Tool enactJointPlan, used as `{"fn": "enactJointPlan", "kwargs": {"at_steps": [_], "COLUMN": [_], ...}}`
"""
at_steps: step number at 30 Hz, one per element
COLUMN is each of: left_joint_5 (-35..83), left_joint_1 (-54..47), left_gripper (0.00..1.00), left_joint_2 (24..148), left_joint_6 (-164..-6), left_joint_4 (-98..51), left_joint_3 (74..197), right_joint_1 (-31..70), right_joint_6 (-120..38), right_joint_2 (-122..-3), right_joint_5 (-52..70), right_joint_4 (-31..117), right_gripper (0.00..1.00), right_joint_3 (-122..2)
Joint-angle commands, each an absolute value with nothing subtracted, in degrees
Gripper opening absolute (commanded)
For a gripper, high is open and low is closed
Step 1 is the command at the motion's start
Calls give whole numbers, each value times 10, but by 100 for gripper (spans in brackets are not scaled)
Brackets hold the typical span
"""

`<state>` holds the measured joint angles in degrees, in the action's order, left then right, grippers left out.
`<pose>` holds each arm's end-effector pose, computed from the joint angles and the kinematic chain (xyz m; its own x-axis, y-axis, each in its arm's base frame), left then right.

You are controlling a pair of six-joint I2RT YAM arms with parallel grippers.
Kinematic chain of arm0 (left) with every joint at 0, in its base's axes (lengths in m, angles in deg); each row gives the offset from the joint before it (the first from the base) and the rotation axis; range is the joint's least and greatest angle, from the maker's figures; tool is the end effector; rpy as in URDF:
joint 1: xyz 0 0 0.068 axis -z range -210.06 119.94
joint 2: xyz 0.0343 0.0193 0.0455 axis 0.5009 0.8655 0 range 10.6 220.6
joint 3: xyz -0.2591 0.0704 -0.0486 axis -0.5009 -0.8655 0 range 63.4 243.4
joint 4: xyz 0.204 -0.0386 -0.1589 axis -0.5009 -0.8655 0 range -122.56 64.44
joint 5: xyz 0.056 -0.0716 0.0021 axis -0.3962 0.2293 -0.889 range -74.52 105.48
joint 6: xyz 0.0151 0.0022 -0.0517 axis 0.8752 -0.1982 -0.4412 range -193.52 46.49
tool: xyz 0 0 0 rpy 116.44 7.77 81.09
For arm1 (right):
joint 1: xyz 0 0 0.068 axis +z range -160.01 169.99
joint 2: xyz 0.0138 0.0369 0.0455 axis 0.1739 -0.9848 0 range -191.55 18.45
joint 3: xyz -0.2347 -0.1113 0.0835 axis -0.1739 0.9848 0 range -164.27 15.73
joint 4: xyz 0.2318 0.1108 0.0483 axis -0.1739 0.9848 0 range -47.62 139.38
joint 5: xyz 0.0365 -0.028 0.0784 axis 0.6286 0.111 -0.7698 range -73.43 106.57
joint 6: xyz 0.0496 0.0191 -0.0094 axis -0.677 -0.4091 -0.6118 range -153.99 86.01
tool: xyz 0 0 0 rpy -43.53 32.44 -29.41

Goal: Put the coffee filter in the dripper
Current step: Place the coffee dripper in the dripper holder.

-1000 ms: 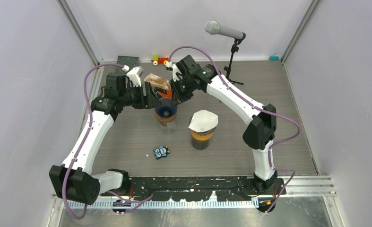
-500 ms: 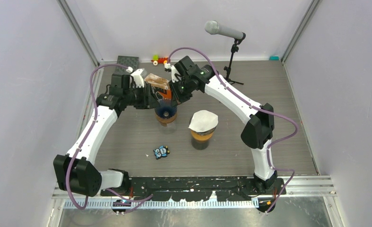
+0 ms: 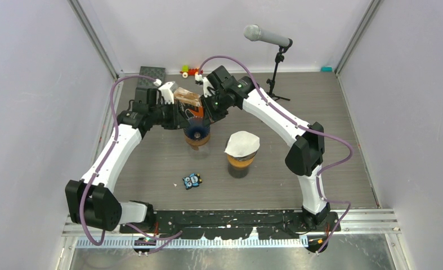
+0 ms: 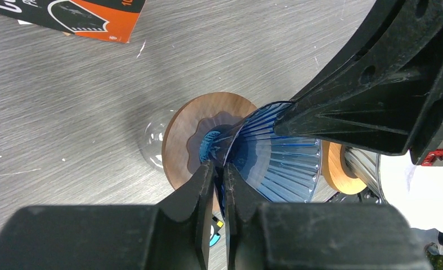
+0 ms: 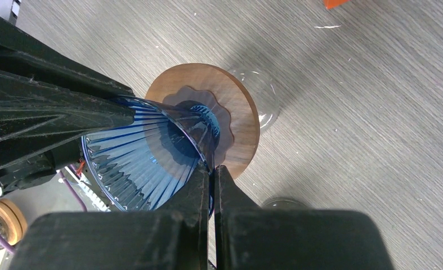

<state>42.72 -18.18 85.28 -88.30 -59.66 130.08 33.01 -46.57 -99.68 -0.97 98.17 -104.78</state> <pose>0.2702 -0.0736 0.3226 -0.7660 -0.0708 -0.6389 0.3308 0.8089 -0.4861 0.3224 0.3156 0.3298 -0.7431 -0.4096 -0.5292 -0.6354 0.6801 0.3658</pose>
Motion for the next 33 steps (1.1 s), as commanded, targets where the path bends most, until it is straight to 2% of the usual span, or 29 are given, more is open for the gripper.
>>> {"fn": "enactJointPlan", "kwargs": {"at_steps": [1,6,33], "left_joint_5": [428,425,393], "left_joint_1": [-182,-182,-170], "left_gripper": [12,0,0], "left_joint_2": [862,872,885], "left_joint_6": [-873,-865,-810], "left_joint_4": [-585,-598,-608], "left_joint_3": [1293,1285,1232], "right_joint_1": [332,333,342], "right_joint_6": [-453,-449,-440], "right_joint_2": [-1006,-1015,-1007], "right_joint_5": [4,7,23], "right_joint_4": [983,987,929], "right_gripper": [1,1,1], "right_joint_3": [-1067,-1069,-964]}}
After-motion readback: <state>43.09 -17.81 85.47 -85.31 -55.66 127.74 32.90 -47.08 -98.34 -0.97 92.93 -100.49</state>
